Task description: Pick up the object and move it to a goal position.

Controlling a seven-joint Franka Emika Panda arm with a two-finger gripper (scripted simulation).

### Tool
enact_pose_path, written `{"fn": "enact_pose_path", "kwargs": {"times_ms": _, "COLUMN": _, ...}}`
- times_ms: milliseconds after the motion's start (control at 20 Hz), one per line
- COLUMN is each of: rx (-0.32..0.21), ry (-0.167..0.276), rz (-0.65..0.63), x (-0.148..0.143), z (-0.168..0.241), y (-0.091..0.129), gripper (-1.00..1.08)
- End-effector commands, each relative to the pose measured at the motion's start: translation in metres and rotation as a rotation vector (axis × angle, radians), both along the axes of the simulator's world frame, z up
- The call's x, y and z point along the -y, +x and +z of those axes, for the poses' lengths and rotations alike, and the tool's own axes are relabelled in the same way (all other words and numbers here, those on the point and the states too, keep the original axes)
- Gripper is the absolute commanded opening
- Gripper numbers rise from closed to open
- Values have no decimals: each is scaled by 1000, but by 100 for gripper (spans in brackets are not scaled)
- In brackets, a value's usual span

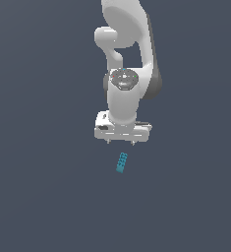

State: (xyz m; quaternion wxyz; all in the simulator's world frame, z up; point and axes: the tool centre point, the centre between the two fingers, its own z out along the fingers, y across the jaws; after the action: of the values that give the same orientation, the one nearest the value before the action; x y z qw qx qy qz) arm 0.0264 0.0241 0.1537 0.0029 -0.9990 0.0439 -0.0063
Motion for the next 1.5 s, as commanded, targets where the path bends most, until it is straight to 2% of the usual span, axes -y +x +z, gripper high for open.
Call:
{"fn": "enact_pose_path", "kwargs": {"times_ms": 0, "rx": -3, "ry": 0, "rz": -39, "x": -2, "z": -14, "y": 6, "gripper": 100}}
{"fn": "enact_pose_path", "kwargs": {"times_ms": 600, "rx": -12, "ry": -3, "rz": -207, "x": -10, "z": -75, "y": 27, "gripper": 100}}
{"fn": "enact_pose_path", "kwargs": {"times_ms": 1100, "rx": -14, "ry": -4, "rz": -219, "x": -10, "z": -86, "y": 27, "gripper": 100}}
{"fn": "enact_pose_path", "kwargs": {"times_ms": 1450, "rx": -14, "ry": -4, "rz": -222, "x": -10, "z": -120, "y": 27, "gripper": 100}}
